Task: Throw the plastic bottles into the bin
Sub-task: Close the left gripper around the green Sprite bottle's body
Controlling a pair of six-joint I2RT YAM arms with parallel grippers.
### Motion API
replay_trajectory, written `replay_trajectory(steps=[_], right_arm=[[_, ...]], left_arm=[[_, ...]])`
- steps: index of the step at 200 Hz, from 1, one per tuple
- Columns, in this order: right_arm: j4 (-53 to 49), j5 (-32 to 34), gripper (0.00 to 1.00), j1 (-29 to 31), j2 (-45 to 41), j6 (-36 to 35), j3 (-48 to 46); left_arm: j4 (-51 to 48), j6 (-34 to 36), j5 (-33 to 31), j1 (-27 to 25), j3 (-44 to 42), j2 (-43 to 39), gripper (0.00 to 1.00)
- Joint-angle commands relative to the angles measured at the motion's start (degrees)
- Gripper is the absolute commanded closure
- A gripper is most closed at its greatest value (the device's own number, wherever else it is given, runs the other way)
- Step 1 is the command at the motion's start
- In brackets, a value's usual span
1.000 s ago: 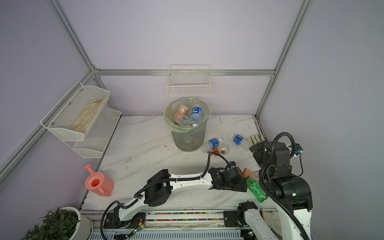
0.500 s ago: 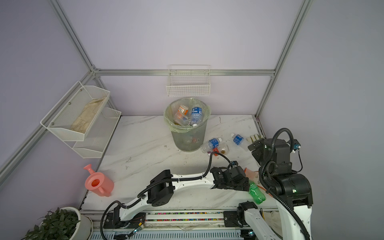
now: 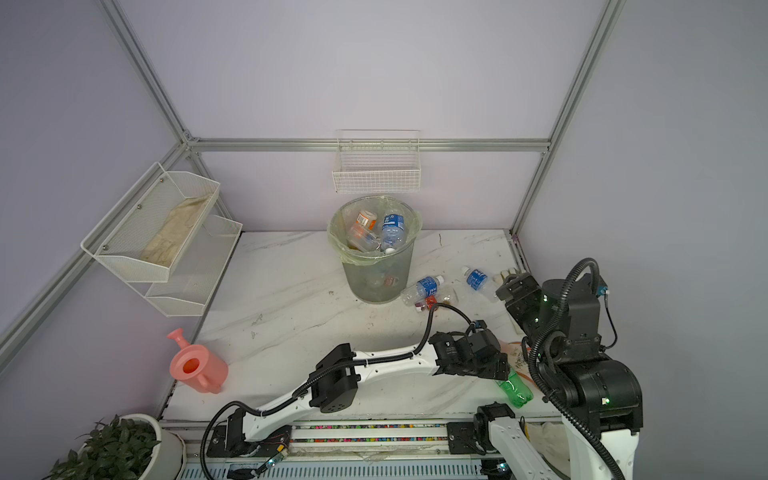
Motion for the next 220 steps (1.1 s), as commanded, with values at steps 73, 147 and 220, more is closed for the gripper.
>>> replay_trajectory(steps=[73,147,220], right_arm=[[-0.6,-0.2,0.03,0.0,-2.8,2.1,-2.2],[0.2,-1.2,0.03,0.0,-4.2,1.8,-4.6],[1.2,-2.3,0.03,0.0,-4.0,3.1,-3.6]], left_arm=[[1.1,-1.2,1.9,-0.5,6.0,3.6,0.00],[4.6,-4.1,1.6,0.3,7.0,5.3,0.02],[5.5,-6.4,0.1,1.1,6.9,6.7,0.15]])
